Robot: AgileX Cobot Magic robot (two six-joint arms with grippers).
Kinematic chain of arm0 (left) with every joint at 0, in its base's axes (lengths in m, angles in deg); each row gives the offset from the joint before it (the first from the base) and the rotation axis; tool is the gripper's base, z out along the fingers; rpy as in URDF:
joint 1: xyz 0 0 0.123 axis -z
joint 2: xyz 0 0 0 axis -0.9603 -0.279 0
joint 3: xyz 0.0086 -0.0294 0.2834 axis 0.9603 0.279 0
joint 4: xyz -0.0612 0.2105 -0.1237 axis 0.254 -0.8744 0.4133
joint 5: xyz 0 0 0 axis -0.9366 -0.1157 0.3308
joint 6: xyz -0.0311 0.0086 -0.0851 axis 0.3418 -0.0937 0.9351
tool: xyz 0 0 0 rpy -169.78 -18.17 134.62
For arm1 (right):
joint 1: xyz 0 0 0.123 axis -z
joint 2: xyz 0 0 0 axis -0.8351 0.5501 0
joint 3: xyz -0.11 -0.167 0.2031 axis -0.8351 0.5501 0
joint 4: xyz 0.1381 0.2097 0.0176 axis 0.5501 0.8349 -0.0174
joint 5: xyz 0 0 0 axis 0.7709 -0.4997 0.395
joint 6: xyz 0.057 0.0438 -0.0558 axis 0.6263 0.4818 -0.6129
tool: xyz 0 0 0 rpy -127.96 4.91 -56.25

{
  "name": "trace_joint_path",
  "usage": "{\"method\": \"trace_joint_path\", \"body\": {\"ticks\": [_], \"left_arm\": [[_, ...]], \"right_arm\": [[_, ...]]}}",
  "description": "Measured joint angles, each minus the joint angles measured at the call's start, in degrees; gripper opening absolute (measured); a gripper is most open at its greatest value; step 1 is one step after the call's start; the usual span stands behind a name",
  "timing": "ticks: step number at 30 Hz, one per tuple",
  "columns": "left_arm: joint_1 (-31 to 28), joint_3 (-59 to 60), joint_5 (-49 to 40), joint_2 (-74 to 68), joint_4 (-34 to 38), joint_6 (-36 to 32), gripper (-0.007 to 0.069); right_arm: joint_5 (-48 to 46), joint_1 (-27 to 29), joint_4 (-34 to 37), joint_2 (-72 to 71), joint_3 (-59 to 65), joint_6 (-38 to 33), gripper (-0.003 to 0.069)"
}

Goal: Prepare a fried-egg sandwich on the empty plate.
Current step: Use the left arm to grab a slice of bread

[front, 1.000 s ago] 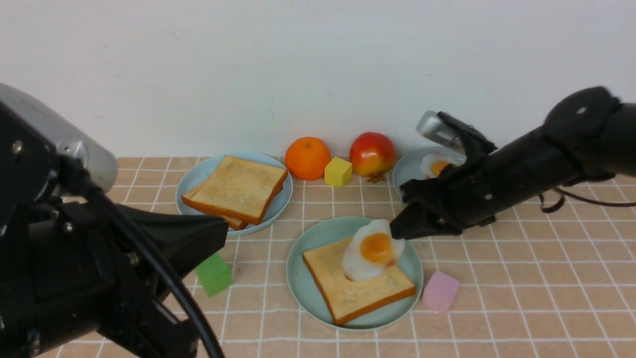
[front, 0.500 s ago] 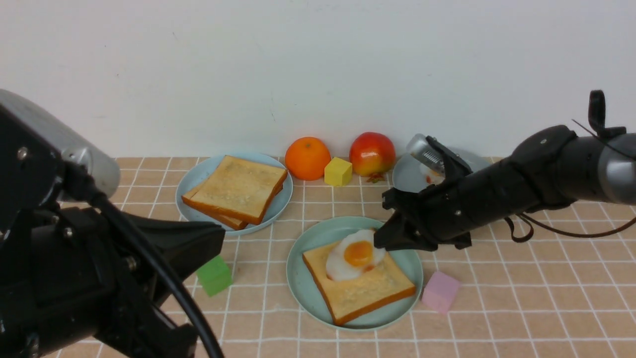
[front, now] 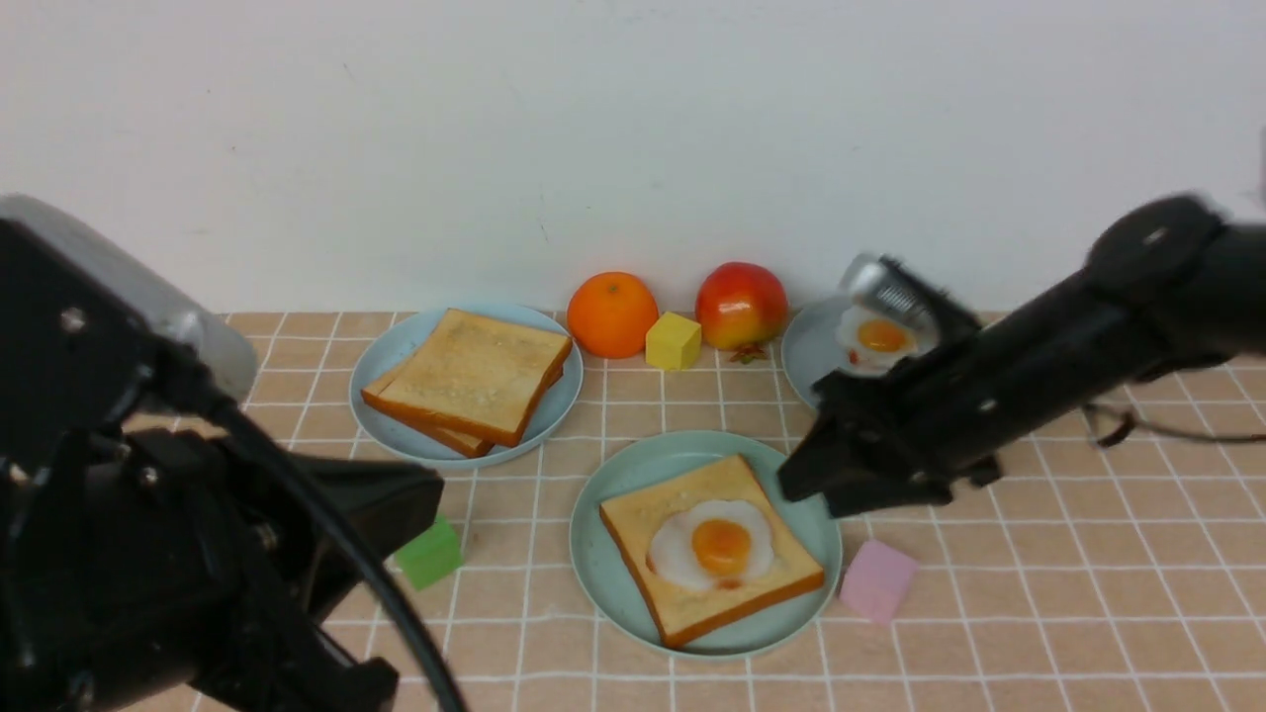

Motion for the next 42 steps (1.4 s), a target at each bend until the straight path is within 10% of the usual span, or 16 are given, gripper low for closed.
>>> {"method": "trace_joint_path", "body": {"ticks": [10,27,42], "left_arm": [[-0.3,-3.6,-4.1,-18.0,-0.6,4.5,0.0029],[-23.2,-42.9,-13.3,-58.4,9.7,-12.7,0.0005],[-24.0,-51.8,-12.1,-73.3,4.5,-13.1,0.0463]], "right_arm": [[-11.2,-0.1,-24.9,-29.8,0.0,13.0,0.0017],[-8.2,-0.1,-30.8,-64.4,12.2,14.7,-0.0004],[-6.8,-0.1,-26.2,-69.4,22.4,14.5,0.0001]]}}
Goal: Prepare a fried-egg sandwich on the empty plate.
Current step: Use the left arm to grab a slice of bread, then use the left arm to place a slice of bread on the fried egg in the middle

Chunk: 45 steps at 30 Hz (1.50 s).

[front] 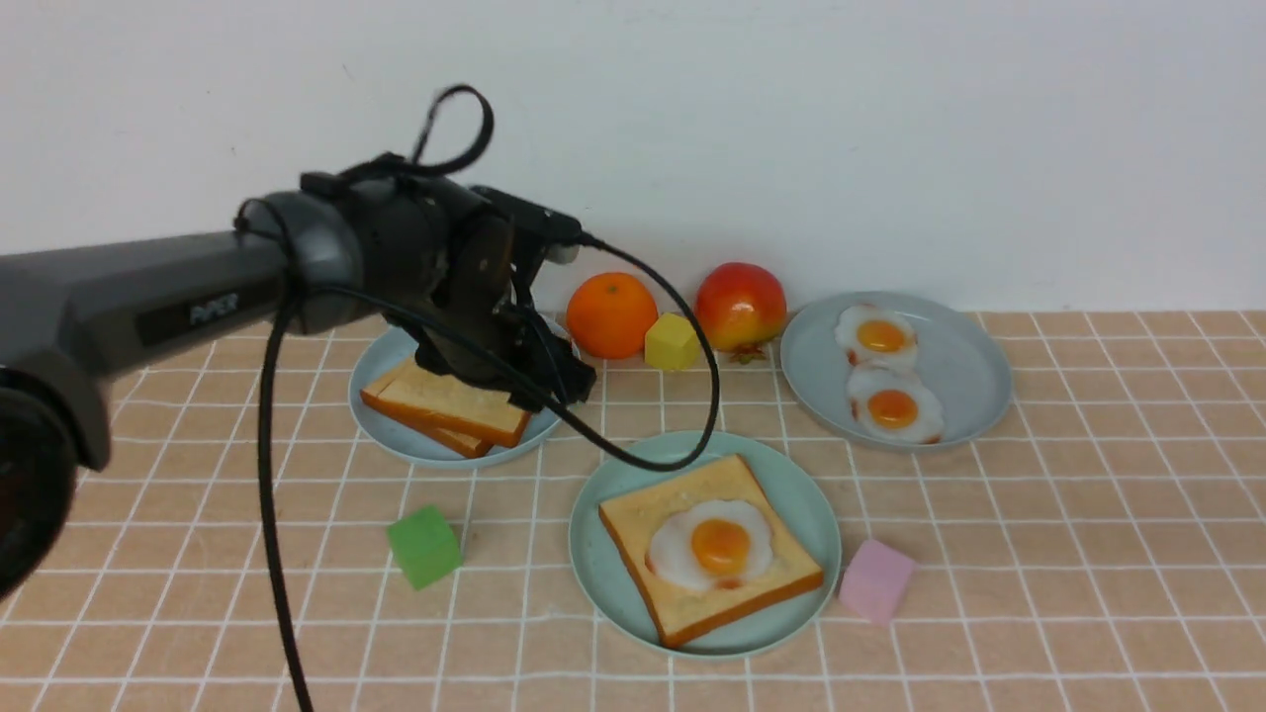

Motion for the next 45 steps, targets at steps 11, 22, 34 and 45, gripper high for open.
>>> {"method": "trace_joint_path", "body": {"ticks": [11,22,34,45], "left_arm": [[0.1,-0.6,2.2,-3.5,-2.6,0.2,0.0386],[0.2,-0.7,2.2,-3.6,-3.4,0.2,-0.0005],[0.1,-0.4,0.5,0.6,-4.7,0.2,-0.0006],[9.3,5.0,-3.5,15.8,3.5,-17.9,-0.0006]], "right_arm": [[1.9,0.0,1.4,0.0,0.1,-1.5,0.0008],[2.0,0.0,1.4,0.0,0.1,-1.8,0.0016],[2.0,0.0,1.7,0.0,0.1,-2.7,0.0024],[2.0,0.0,1.7,0.0,0.1,-3.2,0.0032]]}}
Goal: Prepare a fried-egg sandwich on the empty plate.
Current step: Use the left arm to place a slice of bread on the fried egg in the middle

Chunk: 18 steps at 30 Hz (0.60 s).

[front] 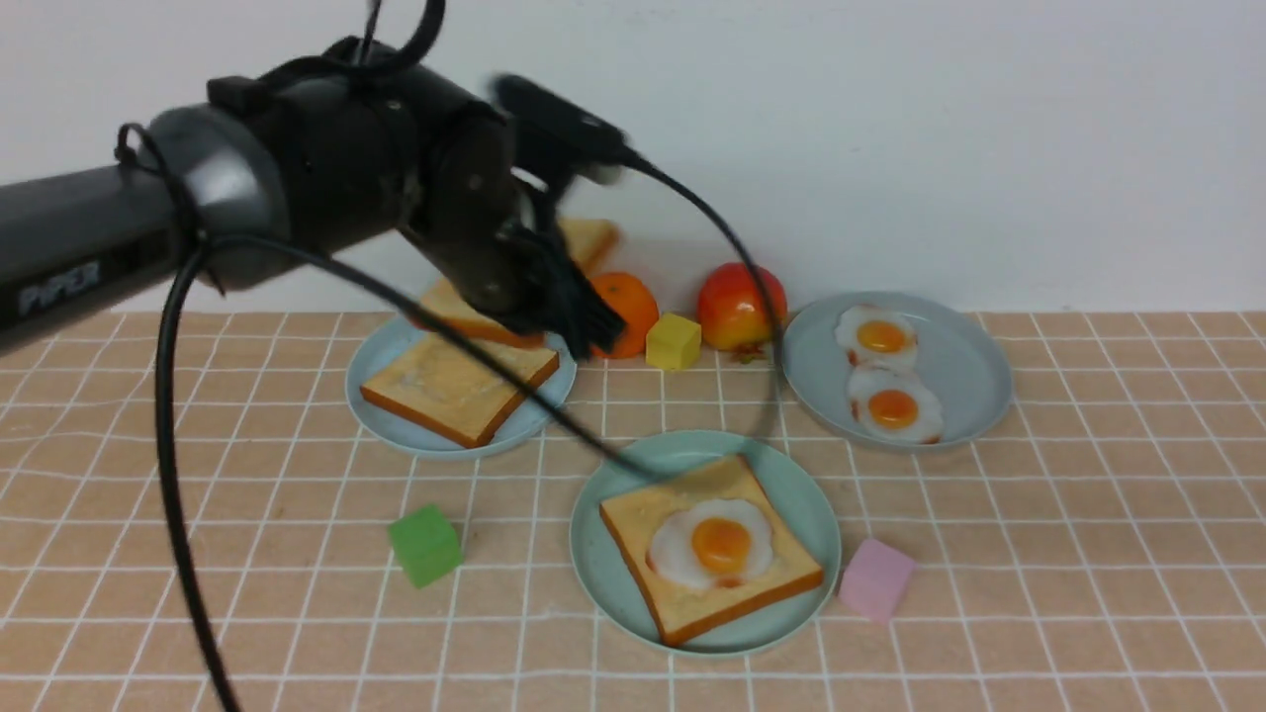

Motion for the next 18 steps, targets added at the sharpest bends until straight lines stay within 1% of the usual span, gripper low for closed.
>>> {"method": "trace_joint_path", "body": {"ticks": [3,6,9,15,18], "left_arm": [[4.7,4.0,0.4,0.9,3.9,-10.4,-0.0006],[8.1,8.7,1.9,0.5,6.2,-16.1,-0.0007],[8.8,11.4,3.8,0.1,6.2,-17.4,-0.0007],[8.8,11.8,6.2,-0.6,6.5,-17.4,-0.0007],[8.8,11.8,6.7,-1.4,9.1,-17.4,-0.0007]], "right_arm": [[-0.5,0.0,0.0,0.0,0.0,-0.3,0.0032],[-1.3,0.0,0.0,0.0,0.0,-1.3,0.0032],[-2.1,0.0,-0.1,0.0,0.0,-1.5,0.0032],[-2.2,0.0,-0.1,0.0,0.0,-1.5,0.0036],[-2.2,0.0,-0.1,0.0,0.0,-1.5,0.004]]}}
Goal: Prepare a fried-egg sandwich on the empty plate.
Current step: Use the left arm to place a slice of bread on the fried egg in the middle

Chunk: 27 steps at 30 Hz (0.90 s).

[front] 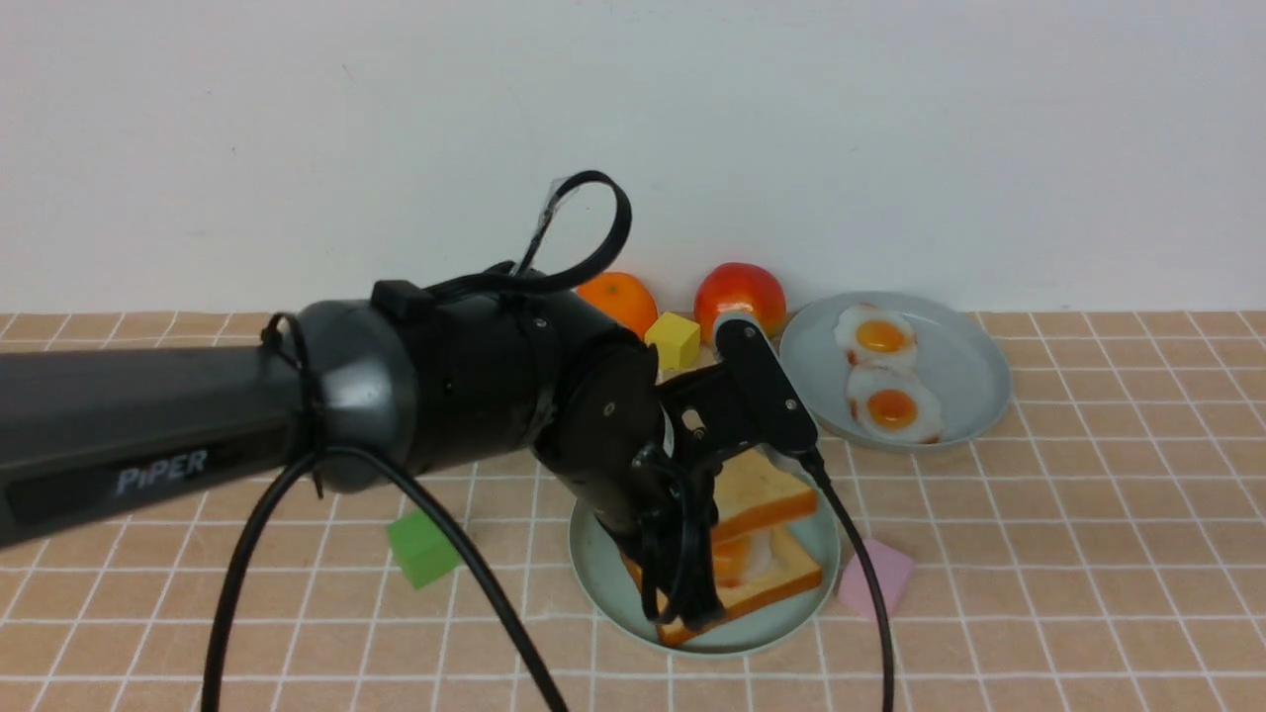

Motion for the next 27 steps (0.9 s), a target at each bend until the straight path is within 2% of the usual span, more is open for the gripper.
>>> {"method": "trace_joint_path", "body": {"ticks": [10,14,19,22,27], "left_arm": [[0.0,0.0,0.5,-1.9,2.6,-0.2,0.0011],[0.0,0.0,0.6,-1.9,2.6,-0.2,0.0075],[0.0,0.0,0.2,-1.9,4.3,-0.3,0.0253],[0.0,0.0,0.0,-1.5,5.7,-0.3,0.0329],[0.0,0.0,-1.3,2.5,6.6,-0.2,0.0353]], "right_arm": [[0.0,0.0,0.1,0.0,0.0,0.0,0.0042],[0.0,0.0,0.1,0.0,0.0,0.0,0.0042],[0.0,0.0,0.1,0.0,0.0,0.0,0.0043],[0.0,0.0,0.1,0.0,0.0,0.0,0.0047],[0.1,0.0,0.1,0.0,0.0,0.0,0.0054]]}}
